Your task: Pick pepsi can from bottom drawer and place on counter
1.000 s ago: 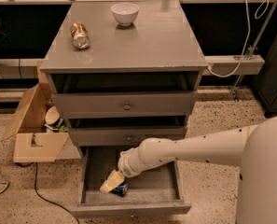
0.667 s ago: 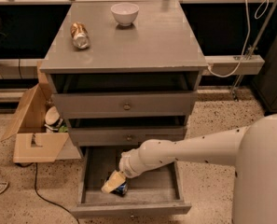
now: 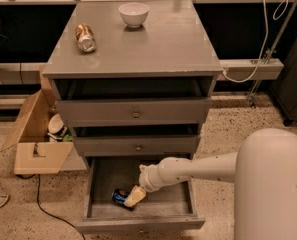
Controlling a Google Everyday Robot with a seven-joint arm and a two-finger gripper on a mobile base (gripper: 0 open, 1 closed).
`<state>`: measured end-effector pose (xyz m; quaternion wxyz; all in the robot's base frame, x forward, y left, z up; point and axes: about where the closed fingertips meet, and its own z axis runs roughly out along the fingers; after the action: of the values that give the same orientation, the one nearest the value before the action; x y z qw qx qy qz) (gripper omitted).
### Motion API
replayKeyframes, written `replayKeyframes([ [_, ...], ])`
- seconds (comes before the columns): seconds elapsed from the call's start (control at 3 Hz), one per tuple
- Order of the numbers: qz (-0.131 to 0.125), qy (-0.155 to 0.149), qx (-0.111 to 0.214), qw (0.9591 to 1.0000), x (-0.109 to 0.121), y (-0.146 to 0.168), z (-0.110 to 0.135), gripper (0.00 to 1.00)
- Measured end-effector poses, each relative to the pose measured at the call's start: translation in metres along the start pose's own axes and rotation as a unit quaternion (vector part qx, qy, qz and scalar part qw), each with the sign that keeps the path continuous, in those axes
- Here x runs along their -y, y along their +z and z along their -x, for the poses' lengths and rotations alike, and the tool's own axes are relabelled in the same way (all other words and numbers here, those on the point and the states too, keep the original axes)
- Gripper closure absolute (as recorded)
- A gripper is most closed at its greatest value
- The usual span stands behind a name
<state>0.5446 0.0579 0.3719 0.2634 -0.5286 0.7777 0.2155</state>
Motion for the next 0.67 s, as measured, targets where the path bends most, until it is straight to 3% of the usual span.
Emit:
replayKeyframes([
  [0.33, -0.003, -0.015, -0.001, 0.9999, 0.041, 0.047, -0.040, 0.00],
  [0.67, -0.017, -0.009, 0.010, 0.9998, 0.076, 0.089, -0.066, 0.00],
])
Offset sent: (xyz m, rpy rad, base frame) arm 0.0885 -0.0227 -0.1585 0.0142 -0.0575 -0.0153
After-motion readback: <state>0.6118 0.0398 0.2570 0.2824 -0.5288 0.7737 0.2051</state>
